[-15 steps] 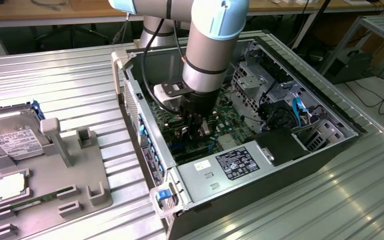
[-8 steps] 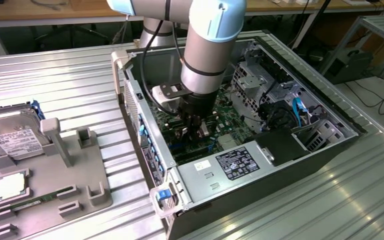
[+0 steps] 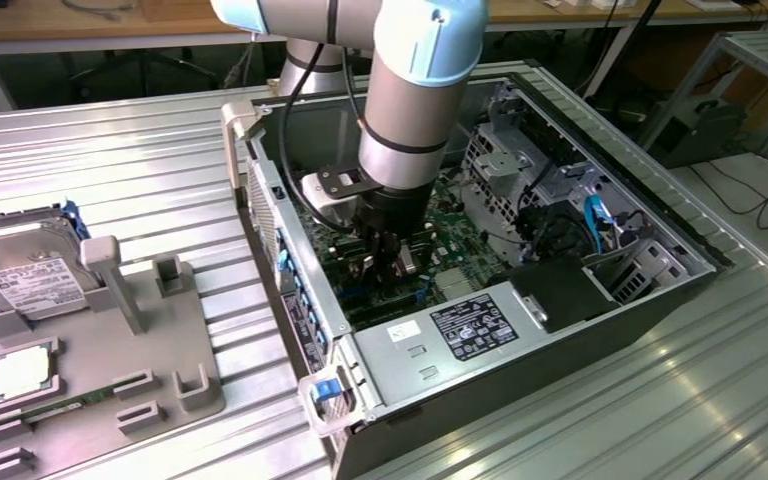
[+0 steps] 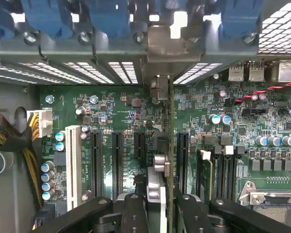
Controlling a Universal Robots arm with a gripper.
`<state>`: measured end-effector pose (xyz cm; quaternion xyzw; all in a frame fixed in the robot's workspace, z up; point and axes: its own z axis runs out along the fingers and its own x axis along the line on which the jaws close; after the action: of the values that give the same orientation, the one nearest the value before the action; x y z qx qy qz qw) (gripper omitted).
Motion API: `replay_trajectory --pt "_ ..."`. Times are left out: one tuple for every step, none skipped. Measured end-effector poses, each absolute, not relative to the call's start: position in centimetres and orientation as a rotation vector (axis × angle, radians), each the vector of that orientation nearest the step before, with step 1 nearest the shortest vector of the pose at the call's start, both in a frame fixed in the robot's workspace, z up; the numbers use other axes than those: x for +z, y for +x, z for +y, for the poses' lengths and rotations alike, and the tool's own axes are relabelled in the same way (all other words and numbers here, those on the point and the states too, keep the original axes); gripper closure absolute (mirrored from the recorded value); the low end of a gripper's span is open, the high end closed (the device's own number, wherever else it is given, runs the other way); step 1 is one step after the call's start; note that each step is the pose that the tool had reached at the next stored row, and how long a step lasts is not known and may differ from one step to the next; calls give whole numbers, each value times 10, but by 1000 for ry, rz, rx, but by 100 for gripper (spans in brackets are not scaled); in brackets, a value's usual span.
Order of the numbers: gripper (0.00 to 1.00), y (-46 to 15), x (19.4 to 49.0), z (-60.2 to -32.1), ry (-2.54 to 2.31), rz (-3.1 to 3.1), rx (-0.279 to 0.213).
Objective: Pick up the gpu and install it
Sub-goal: 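Insert the gpu into the slot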
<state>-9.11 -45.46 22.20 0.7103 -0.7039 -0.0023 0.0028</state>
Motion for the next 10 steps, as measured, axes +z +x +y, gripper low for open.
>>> replay_trajectory --pt "72 -91 222 -454 2230 -2210 -7" --pt "71 -91 223 -454 2231 -2212 -7" --pt "71 -91 227 -454 2230 -2211 -3" --pt "65 -91 232 -454 2229 -2210 -1" --pt "65 -91 237 -454 2230 -2210 -1" --pt "65 -91 242 -454 2230 -2210 0" --pt "65 -91 246 -454 2231 -2211 0" --pt "65 -91 251 -454 2231 -2210 0" --pt "65 -91 255 -454 2231 -2211 0" --pt "65 -91 260 -454 2231 -2211 1"
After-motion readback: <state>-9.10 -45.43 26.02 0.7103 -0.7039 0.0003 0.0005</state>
